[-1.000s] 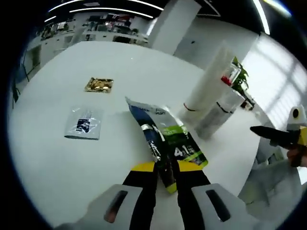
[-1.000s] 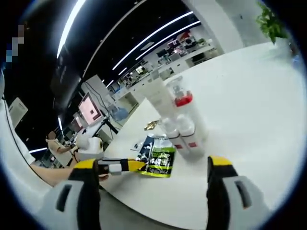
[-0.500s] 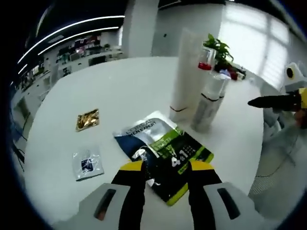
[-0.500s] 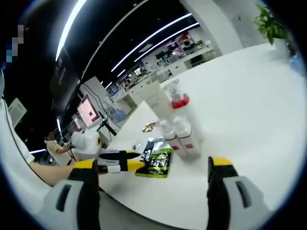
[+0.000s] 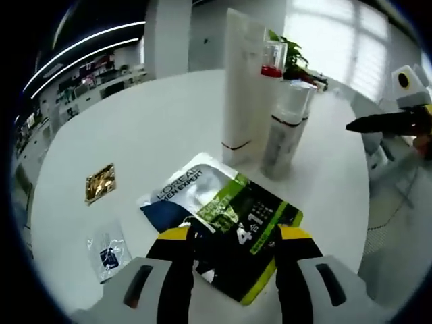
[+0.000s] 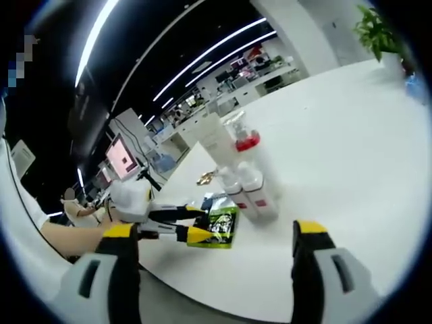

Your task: Arrange the skincare products in the storage area until every visible bottle or jar stands upright without overlapping.

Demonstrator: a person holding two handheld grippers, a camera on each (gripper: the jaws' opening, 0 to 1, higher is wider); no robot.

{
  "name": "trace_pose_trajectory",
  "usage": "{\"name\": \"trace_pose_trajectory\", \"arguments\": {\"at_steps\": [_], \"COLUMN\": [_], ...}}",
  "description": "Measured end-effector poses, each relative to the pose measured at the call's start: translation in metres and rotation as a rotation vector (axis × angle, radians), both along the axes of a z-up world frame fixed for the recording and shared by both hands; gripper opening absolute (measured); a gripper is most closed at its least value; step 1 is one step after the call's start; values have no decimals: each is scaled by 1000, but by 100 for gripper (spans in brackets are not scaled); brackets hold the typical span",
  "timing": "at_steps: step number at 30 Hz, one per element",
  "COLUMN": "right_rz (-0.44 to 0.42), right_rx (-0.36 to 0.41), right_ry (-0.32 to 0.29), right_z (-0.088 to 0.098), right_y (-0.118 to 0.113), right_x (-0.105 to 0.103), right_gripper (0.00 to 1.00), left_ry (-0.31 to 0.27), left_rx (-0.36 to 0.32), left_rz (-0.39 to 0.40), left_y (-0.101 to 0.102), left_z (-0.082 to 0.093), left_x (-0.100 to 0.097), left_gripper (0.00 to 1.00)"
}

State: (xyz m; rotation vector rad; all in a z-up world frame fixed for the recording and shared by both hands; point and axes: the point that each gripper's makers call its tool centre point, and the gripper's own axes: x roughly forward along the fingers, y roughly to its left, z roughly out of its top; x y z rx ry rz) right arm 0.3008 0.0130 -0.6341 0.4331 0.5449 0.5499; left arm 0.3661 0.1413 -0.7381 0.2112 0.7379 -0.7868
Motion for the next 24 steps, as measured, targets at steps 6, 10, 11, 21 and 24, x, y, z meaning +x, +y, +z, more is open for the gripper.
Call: {"name": "trace_pose_trajectory", "arguments": {"at_steps": [6,10,11,21,24], "right_rz": [-2,-6,-8,-14,-15], "right_rx": [-2,0,-1,1,0], "right_ry": [6,6,7,10,9], "right_z": [-3,-3,-3,-3,-3], "right_y": [-1,-2,-2,-4,-4], "right_x": [1,1,1,2,2], "right_gripper": [95,95,95,95,95], "left_ry": [-17,-33,-38,-40,-41], "left_rx": [19,30,33,29,26], "left_rz": [-23,-44,-48,-40,-29], "left_y": [2,1,1,0,0], "left_z": [-2,-3,-3,-3,-3], "left_x": [3,5,5,8,11], "left_gripper": [40,40,40,39,39]}}
